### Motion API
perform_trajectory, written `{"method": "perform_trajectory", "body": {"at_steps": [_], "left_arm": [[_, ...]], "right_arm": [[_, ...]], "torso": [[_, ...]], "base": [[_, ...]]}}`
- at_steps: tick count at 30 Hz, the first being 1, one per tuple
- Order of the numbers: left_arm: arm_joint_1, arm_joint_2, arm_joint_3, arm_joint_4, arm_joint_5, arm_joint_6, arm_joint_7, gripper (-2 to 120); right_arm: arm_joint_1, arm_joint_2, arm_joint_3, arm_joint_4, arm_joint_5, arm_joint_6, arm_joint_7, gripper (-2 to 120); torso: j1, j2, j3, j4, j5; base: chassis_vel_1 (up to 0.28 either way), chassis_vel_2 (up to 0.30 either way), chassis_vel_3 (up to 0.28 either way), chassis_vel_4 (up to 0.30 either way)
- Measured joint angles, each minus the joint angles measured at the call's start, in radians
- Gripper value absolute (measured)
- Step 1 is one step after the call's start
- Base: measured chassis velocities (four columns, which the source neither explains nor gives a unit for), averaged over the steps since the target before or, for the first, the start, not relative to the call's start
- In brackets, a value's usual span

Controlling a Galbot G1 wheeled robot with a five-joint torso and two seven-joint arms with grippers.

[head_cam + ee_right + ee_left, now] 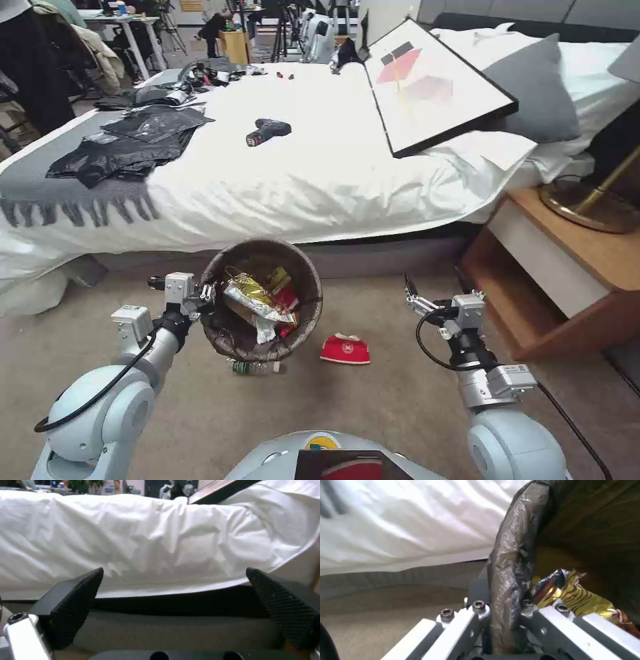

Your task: Pick up the trash bin, then pick up the garbage from the floor and place it into the trash bin.

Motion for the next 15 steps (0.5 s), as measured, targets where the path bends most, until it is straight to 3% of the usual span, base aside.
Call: {"method": "perform_trajectory", "body": {"at_steps": [15], "left_arm": [[-0.002, 0.0, -0.004, 0.005, -0.001, -0.007, 0.002, 2]], "right_arm": [[0.0, -0.007, 0.0, 0.005, 0.005, -0.01, 0.004, 100]], "torso": [[0.0, 0.0, 0.0, 0.0, 0.0]], "base": [[0.069, 0.067, 0.054, 0.062]]}}
